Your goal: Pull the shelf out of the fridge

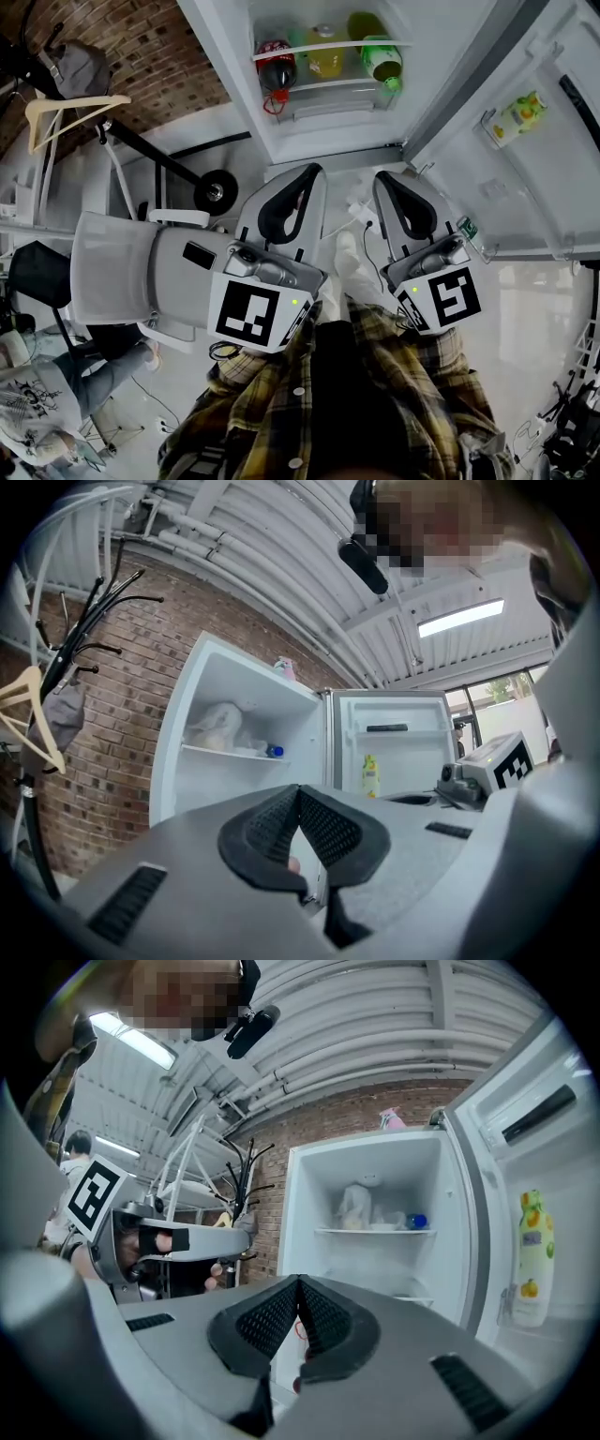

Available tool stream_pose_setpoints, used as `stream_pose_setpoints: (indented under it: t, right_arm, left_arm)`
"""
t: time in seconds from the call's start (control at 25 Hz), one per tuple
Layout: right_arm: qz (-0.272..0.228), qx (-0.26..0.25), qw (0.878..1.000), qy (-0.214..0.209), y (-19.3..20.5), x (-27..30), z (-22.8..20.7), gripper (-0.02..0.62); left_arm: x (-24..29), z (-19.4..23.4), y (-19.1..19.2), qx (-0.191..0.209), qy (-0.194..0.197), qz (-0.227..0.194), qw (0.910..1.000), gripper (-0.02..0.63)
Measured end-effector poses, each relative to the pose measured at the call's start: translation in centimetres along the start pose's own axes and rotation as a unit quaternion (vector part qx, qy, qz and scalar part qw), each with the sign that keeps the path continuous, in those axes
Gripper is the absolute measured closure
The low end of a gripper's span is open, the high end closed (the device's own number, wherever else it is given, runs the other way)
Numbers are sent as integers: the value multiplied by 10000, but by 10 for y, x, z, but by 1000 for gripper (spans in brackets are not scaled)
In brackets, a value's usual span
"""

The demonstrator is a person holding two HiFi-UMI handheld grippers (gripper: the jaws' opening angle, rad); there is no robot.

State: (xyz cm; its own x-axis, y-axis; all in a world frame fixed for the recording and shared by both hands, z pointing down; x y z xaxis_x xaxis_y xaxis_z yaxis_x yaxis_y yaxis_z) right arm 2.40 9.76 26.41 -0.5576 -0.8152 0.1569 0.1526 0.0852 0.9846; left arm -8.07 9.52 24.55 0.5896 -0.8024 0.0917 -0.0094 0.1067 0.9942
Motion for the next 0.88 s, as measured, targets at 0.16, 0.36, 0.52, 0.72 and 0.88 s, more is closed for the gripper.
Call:
stream_pose_setpoints:
  t: [0.16, 0.36, 0.52, 0.72, 0.88]
  right_arm:
    - [26, 21, 10000, -83, 1, 22, -20, 580]
    - [-27, 40, 9998, -183, -1, 49, -55, 580]
    - [-95, -38, 9995, -296, -9, 71, -86, 580]
    - [-182, -184, 9985, -481, -16, 92, -126, 580]
    - [-227, -219, 9976, -623, -17, 105, -145, 580]
  left_arm:
    - [26, 13, -1, -14, -56, 15, 10000, 603]
    - [66, 25, -8, 24, -171, -28, 9998, 603]
    - [100, 36, -17, 26, -298, -124, 9995, 603]
    - [139, 43, -28, 31, -526, -254, 9983, 603]
    - [159, 46, -29, -6, -667, -275, 9974, 603]
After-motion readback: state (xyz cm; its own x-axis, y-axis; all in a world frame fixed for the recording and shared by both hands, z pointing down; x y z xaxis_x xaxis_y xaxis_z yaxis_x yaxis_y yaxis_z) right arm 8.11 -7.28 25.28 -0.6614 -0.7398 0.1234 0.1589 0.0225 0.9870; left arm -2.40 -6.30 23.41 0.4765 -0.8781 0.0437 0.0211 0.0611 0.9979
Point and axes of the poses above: the fingertips, and each gripper's own axes: x forward along the fingers, z to its left, y out of its underside, the point moved 3 cm from there along -x, backward along the fingers, and after that the axes turned 8 degrees about z, right-handed, at the moved point
